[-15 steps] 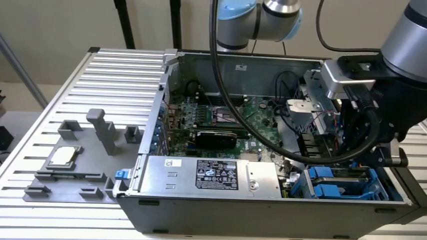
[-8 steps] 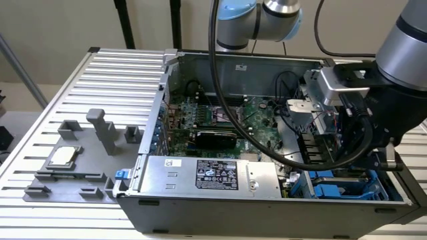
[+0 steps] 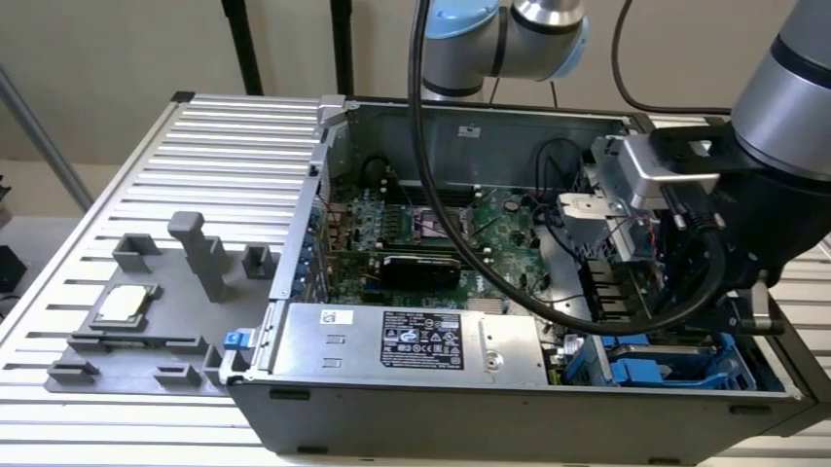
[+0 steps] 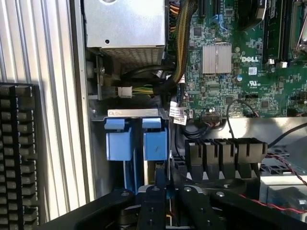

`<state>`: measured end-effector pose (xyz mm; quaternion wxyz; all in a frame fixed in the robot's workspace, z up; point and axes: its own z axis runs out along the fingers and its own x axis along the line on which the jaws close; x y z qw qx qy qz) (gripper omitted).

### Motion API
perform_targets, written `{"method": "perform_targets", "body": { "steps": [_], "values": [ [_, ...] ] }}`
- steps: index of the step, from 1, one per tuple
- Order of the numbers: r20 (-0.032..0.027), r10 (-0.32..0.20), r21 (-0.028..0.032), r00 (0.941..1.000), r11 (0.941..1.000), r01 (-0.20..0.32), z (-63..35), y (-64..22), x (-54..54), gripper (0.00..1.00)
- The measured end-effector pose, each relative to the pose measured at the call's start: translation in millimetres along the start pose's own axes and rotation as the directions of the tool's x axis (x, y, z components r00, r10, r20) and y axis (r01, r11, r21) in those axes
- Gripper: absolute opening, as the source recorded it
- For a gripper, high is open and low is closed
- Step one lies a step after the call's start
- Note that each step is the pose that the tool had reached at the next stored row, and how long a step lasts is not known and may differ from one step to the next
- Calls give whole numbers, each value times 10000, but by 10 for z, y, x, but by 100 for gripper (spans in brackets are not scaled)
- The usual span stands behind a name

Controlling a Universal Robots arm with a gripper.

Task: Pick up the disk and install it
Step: 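Insert the second disk wire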

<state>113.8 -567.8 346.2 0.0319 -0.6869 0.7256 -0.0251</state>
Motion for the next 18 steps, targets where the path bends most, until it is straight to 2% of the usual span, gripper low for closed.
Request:
{"method": "perform_targets", "body": {
  "steps": [18],
  "values": [
    [-19,-2,1,10000,10000,2,48,-39,7,0]
  ]
}}
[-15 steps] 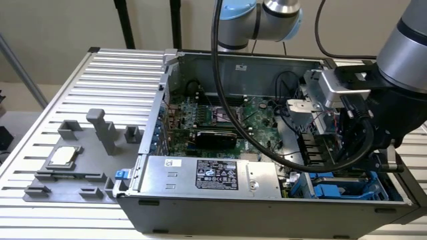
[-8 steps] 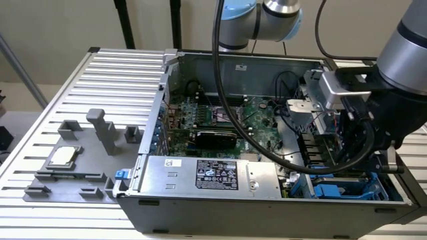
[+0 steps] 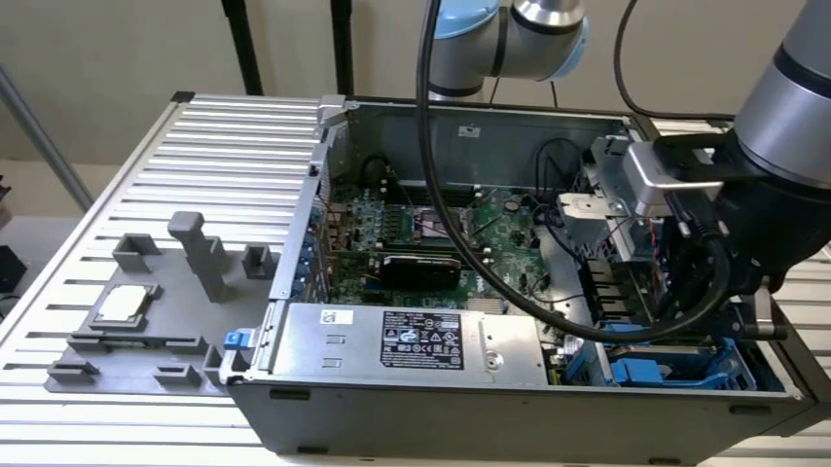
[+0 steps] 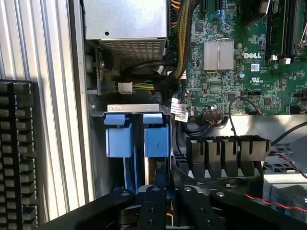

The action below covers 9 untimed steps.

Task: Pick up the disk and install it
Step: 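Insert the second disk wire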

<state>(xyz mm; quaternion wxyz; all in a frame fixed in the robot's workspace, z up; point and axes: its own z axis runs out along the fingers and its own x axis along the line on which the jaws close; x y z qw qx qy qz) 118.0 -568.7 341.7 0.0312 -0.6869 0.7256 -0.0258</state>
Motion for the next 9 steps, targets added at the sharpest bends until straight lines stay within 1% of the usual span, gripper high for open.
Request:
{"method": "perform_targets", "body": {
  "steps": [5,9],
  "values": [
    [-1,0,1,10000,10000,0,23,-3,0,0],
    [-8,-1,2,10000,10000,1,61,0,0,0]
  ]
}}
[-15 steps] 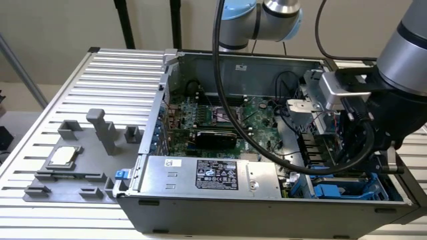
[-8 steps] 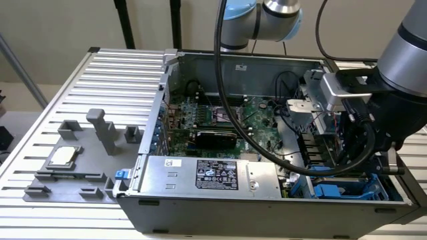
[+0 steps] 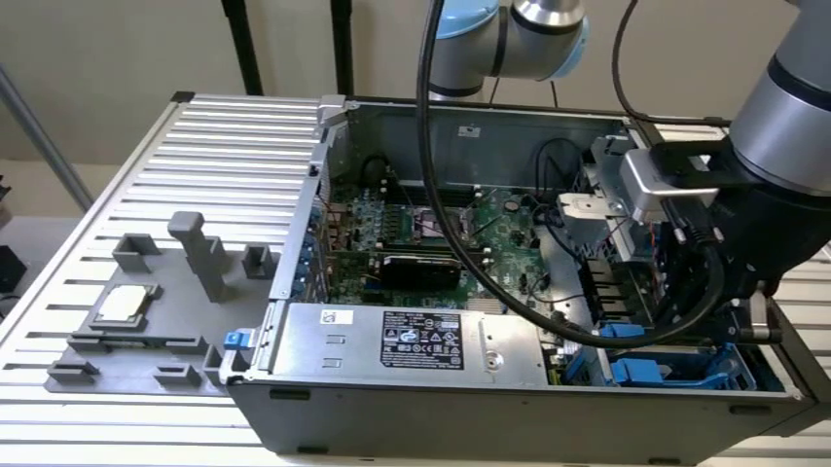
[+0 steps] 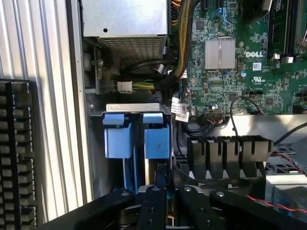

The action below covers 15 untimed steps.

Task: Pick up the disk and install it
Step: 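Insert the second disk wire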

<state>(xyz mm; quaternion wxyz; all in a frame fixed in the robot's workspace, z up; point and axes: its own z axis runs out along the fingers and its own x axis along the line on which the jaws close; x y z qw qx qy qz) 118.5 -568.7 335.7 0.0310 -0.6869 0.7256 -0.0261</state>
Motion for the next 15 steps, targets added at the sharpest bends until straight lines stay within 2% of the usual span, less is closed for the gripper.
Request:
{"method": "perform_targets", "body": {
  "steps": [4,5,8,11,15],
  "values": [
    [14,1,1,10000,10000,-1,15,1,0,0],
    [24,1,2,10000,10000,-1,19,1,-1,100],
    [9,1,0,10000,10000,-1,-10,-1,7,100],
    [26,2,-1,10000,10000,-2,-86,5,25,100],
    [76,6,8,10000,10000,-6,-168,99,48,100]
  ]
}}
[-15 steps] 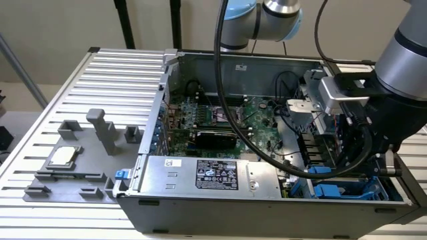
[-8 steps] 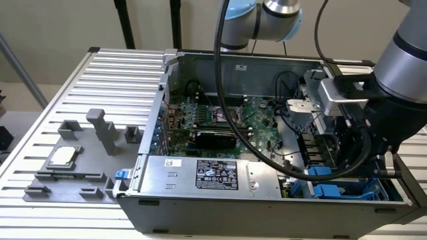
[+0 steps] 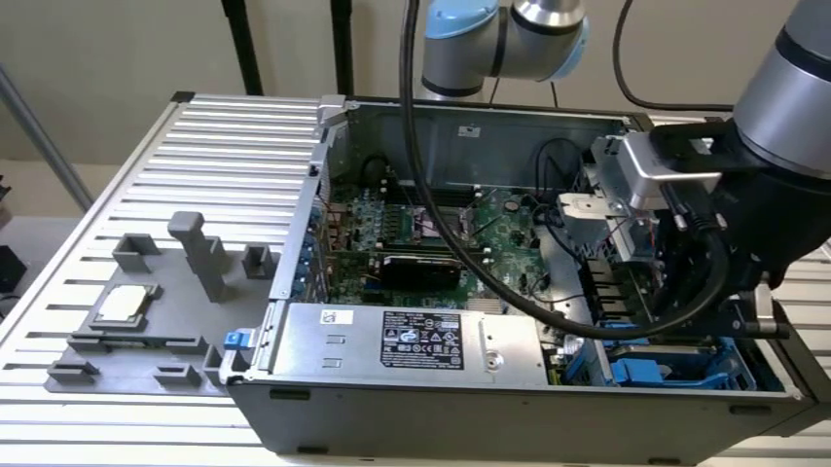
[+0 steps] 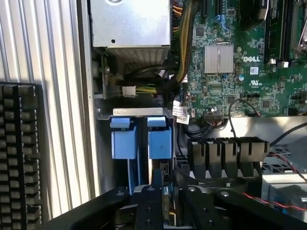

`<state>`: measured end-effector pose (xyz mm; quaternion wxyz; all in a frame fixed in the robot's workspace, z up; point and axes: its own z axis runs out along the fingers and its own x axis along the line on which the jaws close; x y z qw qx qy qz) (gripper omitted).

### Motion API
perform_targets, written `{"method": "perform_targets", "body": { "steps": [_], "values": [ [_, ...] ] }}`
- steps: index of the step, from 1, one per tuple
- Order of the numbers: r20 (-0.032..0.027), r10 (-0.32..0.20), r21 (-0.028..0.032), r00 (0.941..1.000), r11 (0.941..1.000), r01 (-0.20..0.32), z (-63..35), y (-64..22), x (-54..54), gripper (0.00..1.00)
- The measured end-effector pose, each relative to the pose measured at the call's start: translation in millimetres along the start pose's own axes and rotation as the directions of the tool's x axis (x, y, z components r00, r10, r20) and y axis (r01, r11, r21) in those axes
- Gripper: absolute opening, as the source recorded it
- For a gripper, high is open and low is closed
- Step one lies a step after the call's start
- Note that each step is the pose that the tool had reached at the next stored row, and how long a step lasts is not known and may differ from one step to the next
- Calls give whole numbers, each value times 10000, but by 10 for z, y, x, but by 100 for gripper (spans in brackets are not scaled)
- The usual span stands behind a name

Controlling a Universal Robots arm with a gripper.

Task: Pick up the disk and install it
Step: 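Insert the second disk wire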

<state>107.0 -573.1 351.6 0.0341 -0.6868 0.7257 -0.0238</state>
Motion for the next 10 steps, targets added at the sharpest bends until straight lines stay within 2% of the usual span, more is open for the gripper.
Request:
{"method": "perform_targets", "body": {
  "steps": [3,10],
  "values": [
    [16,0,72,10000,10000,0,-12,101,6,100],
    [21,0,74,10000,10000,0,-12,101,6,100]
  ]
}}
